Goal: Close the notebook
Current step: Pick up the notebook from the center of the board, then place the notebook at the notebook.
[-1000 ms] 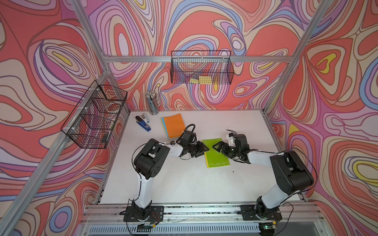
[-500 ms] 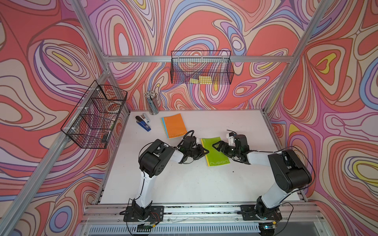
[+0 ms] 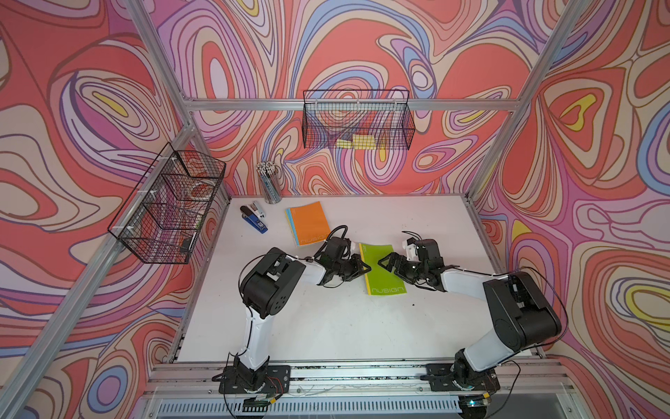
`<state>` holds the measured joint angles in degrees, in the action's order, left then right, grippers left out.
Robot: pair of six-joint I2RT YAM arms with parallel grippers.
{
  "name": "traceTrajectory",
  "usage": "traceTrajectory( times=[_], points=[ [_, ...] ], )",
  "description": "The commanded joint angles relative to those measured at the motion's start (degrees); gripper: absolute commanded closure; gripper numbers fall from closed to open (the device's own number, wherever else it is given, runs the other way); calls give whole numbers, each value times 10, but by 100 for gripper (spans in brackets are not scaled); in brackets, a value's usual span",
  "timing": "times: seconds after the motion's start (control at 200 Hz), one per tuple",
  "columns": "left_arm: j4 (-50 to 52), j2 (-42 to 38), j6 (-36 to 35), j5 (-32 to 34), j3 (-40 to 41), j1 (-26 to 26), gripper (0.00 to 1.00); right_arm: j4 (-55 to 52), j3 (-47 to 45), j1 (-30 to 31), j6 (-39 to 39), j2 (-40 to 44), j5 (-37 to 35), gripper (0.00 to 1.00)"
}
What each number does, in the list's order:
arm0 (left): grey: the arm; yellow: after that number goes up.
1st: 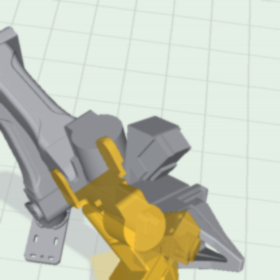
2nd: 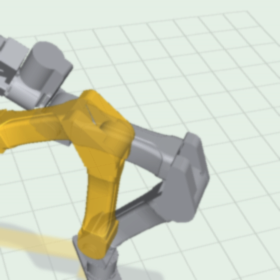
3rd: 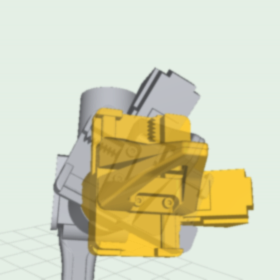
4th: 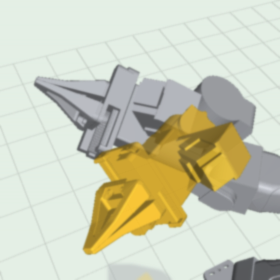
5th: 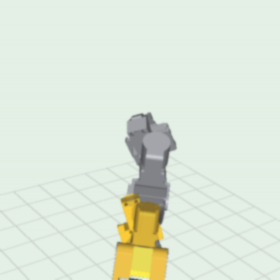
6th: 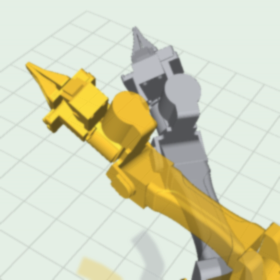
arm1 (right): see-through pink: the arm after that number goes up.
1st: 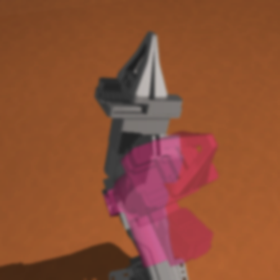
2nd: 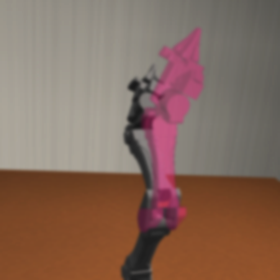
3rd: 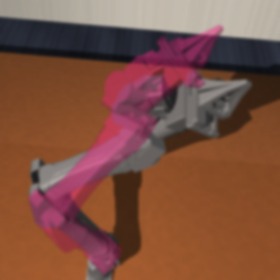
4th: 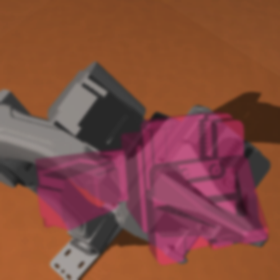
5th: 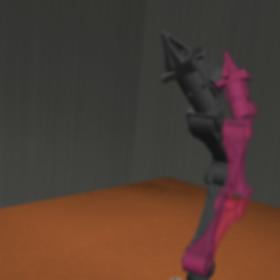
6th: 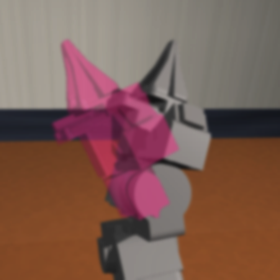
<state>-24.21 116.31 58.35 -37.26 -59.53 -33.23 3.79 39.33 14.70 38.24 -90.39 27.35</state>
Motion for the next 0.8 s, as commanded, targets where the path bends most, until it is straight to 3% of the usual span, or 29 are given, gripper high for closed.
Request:
traceTrajectory(
  times=[0.0,0.426,0.791],
  points=[
    [61,-52,-55,-22,-30,29,100,-67,17,2,-12,30,-11,2],
    [258,-103,-163,-113,-129,124,100,-87,44,2,-17,48,-3,2],
    [341,-83,-192,-161,-237,226,100,-99,54,2,-24,54,-3,2]
  ],
)
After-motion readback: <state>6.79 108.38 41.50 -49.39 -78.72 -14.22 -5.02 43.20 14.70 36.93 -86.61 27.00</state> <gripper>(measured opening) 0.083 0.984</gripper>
